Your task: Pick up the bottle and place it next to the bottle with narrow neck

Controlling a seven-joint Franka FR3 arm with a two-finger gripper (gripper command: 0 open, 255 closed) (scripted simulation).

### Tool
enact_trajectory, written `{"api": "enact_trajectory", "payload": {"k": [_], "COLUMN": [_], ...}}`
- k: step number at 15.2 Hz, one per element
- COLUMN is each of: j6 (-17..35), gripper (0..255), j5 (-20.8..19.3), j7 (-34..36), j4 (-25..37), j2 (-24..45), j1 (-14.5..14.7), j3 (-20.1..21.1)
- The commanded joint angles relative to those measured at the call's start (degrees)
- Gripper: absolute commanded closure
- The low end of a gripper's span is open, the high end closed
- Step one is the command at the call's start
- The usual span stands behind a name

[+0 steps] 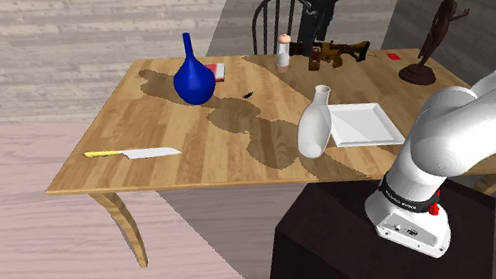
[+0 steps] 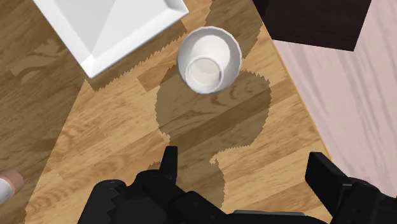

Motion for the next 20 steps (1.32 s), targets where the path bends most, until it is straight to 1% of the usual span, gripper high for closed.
{"api": "enact_trajectory", "payload": {"k": [1,10,18,20], "j6": [0.00,10.49,17.31,17.30], "gripper": [0,0,0,0], "j5": [0.00,-1.45,-2.13,-2.13], "j7": [0.00,-8.06,-8.35,-8.35], "j4": [0.00,-15.00,-20.83,-20.83], "j2": [0.00,-0.17,1.03,1.02], "j1": [0.00,-0.87,-1.20,-1.20], "j3": [0.00,-7.13,-8.06,-8.06]}}
